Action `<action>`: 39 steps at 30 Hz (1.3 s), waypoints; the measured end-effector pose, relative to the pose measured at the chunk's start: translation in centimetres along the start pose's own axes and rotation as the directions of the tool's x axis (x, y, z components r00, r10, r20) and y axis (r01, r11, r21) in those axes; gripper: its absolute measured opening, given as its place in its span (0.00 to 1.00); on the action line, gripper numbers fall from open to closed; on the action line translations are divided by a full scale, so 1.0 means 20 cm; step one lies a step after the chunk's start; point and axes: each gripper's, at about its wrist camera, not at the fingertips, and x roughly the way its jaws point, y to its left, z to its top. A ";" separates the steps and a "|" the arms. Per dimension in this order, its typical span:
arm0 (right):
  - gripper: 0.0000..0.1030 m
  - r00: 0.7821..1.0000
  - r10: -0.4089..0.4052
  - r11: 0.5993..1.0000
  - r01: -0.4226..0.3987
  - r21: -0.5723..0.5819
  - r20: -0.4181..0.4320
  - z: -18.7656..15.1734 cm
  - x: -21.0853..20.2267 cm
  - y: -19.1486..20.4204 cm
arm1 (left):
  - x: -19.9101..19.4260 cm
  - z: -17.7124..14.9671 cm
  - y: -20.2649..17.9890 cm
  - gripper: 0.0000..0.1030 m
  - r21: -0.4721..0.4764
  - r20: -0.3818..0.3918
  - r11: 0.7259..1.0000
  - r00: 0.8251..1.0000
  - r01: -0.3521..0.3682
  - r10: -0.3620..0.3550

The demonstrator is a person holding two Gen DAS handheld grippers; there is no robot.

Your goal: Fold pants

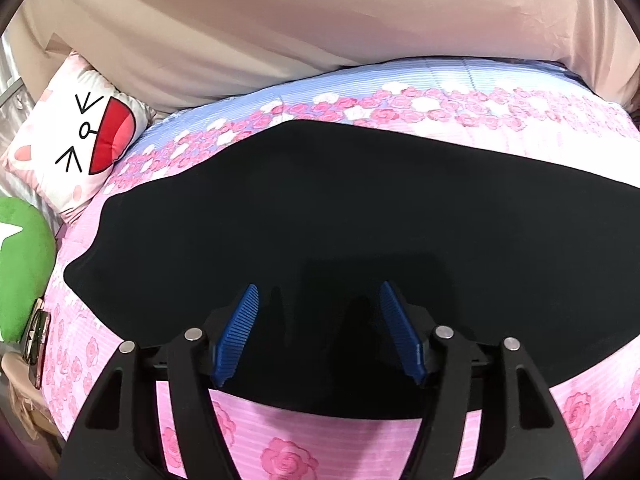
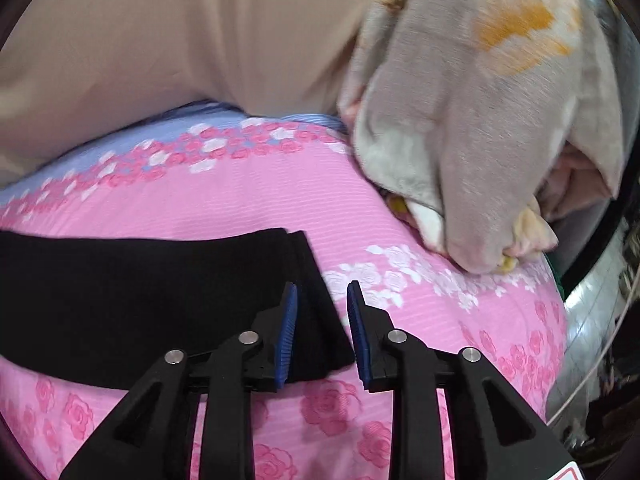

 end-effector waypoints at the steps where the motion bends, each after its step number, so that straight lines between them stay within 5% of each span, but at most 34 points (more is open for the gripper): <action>1: 0.46 1.000 0.016 0.999 -0.017 -0.032 -0.014 0.03 0.05 0.04 | -0.01 0.00 -0.01 0.60 0.001 0.003 1.000 1.000 0.006 -0.006; 6: 0.40 0.993 0.063 0.994 -0.071 -0.078 -0.103 0.07 0.31 0.16 | -0.08 0.00 -0.03 0.62 0.004 0.028 1.000 1.000 0.006 -0.006; 8: 0.07 0.993 0.086 0.994 -0.092 -0.059 -0.084 0.07 0.32 0.16 | -0.09 0.00 -0.02 0.62 0.002 0.031 1.000 0.999 -0.008 0.008; 13: 0.06 0.999 0.030 0.999 -0.029 -0.041 0.023 0.10 0.18 0.11 | -0.11 0.03 -0.02 0.62 0.000 0.042 1.000 0.999 -0.029 0.029; 17: 0.08 0.995 0.062 0.998 -0.064 -0.023 -0.082 0.05 0.34 0.06 | -0.11 0.04 -0.07 0.62 0.010 0.038 1.000 0.999 -0.011 0.011; 21: 0.17 0.998 0.056 0.998 -0.057 -0.033 -0.022 0.08 0.18 0.08 | -0.08 0.01 -0.11 0.62 0.027 0.015 1.000 1.000 0.002 -0.002; 25: 0.13 0.996 0.092 0.995 -0.091 -0.050 0.016 0.11 0.06 0.12 | -0.07 -0.01 -0.12 0.65 0.031 0.006 0.999 1.000 0.008 -0.008; 31: 0.00 0.993 0.069 0.991 -0.078 -0.105 -0.092 0.15 0.40 0.15 | -0.11 -0.02 -0.13 0.66 0.033 0.020 0.999 1.000 0.016 -0.017; 36: 0.00 0.999 0.037 0.995 -0.037 -0.088 -0.002 0.14 0.24 0.16 | -0.11 -0.02 -0.10 0.67 0.024 0.025 1.000 1.000 0.007 -0.008; 39: 0.00 0.996 -0.015 0.991 0.003 -0.133 -0.088 0.08 0.35 0.15 | -0.09 -0.02 -0.11 0.67 0.017 0.008 1.000 1.000 0.012 -0.012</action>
